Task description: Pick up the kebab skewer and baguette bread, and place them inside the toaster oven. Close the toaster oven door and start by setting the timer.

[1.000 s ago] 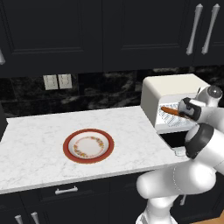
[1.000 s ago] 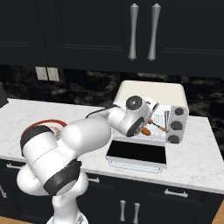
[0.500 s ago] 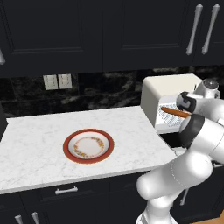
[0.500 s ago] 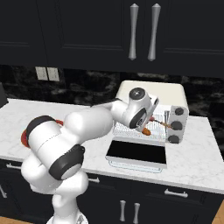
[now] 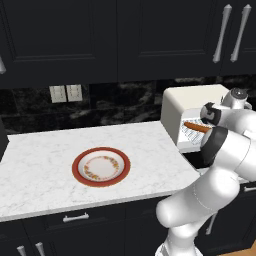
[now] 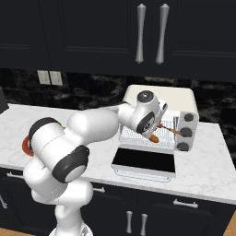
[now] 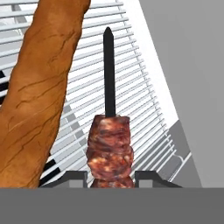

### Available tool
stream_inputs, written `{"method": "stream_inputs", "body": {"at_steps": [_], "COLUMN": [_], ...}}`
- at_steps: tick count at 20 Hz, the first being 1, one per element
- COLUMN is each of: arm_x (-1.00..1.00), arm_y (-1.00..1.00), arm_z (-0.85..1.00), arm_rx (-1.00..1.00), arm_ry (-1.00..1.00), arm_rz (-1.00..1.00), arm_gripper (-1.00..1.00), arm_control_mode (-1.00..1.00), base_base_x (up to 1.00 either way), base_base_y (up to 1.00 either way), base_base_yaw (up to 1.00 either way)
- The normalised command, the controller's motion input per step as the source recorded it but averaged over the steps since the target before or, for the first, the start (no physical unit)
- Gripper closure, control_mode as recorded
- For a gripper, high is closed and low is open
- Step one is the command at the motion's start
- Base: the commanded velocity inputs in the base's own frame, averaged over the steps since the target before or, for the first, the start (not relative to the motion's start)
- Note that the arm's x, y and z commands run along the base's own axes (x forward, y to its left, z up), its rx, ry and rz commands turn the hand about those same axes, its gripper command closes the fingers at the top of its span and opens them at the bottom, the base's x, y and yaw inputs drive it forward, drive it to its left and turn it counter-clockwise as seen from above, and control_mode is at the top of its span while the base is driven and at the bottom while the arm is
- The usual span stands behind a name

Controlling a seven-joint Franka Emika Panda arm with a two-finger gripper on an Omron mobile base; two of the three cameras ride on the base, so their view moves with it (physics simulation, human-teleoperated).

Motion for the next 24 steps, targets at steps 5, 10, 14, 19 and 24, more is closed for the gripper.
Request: {"method": "stream_inputs", "body": {"at_steps": [5, 10, 14, 19, 24], "arm_x": [0.08, 0.09, 0.05, 0.03, -0.01], "arm_y": [-0.04, -0.03, -0.03, -0.08, -0.05], "arm_z": [-0.16, -0.14, -0.11, -0.08, -0.03], "arm_rx": [0.00, 0.00, 0.02, 0.03, 0.08], "arm_ry": [0.00, 0.00, 0.00, 0.10, 0.15], "arm_rz": [0.00, 0.00, 0.00, 0.00, -0.01], "arm_gripper": [1.00, 1.00, 1.00, 1.00, 1.00], "arm_control_mode": [-1.00, -1.00, -1.00, -1.00, -1.00], "base_base_x": [0.00, 0.00, 0.00, 0.00, 0.00], "base_base_y": [0.00, 0.00, 0.00, 0.00, 0.00], "base_base_yaw": [0.00, 0.00, 0.00, 0.00, 0.00]}}
